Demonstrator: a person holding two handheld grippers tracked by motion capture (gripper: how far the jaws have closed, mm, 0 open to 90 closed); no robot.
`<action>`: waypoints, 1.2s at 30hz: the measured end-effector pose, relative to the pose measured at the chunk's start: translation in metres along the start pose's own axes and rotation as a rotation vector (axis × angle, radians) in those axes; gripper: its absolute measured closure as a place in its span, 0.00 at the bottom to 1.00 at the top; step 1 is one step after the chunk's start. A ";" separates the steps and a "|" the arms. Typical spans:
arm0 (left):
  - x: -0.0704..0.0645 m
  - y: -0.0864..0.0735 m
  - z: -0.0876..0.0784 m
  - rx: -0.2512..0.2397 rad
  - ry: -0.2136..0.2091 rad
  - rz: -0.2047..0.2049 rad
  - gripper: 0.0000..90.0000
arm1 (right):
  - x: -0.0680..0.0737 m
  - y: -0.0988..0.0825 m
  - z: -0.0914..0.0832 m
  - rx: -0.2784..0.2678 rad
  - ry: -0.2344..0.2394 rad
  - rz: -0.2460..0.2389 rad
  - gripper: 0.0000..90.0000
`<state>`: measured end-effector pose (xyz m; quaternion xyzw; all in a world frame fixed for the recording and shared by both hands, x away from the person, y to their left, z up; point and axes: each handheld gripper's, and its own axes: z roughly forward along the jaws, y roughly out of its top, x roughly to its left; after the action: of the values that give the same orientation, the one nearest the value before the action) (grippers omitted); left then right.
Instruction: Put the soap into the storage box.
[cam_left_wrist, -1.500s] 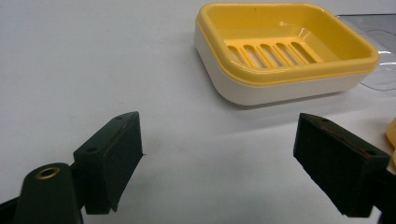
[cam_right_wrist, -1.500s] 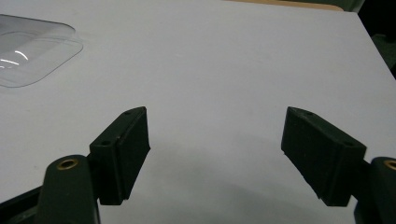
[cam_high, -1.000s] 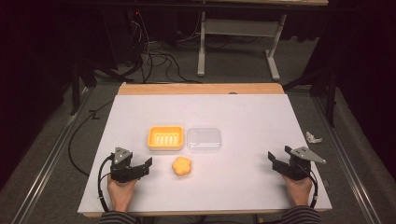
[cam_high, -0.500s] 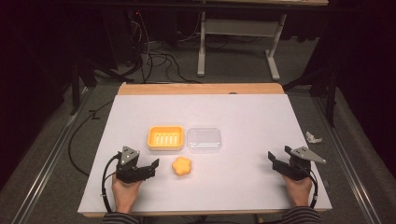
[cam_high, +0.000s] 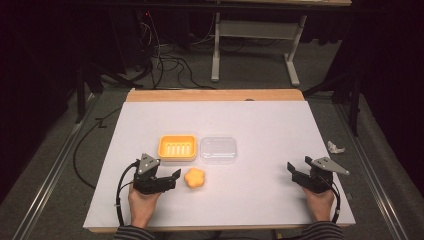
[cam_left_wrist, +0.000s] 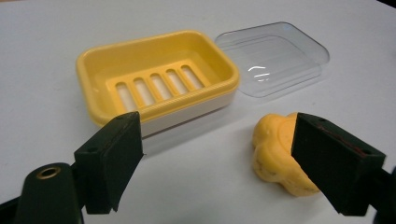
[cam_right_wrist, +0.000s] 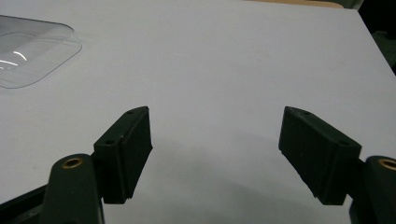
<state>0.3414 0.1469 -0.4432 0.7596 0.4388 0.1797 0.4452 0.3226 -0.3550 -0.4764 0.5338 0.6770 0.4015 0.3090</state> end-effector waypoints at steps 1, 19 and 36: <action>-0.002 0.001 0.001 0.002 -0.005 0.004 0.19 | 0.000 0.000 0.000 0.001 -0.001 0.001 0.29; -0.035 0.004 0.025 0.083 -0.050 0.104 0.18 | 0.001 0.000 -0.001 -0.001 0.000 -0.002 0.28; -0.049 -0.002 0.047 0.145 -0.086 0.132 0.17 | 0.001 0.000 -0.001 -0.005 0.004 -0.008 0.28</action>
<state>0.3447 0.0826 -0.4643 0.8241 0.3802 0.1438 0.3945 0.3217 -0.3541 -0.4762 0.5295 0.6788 0.4029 0.3106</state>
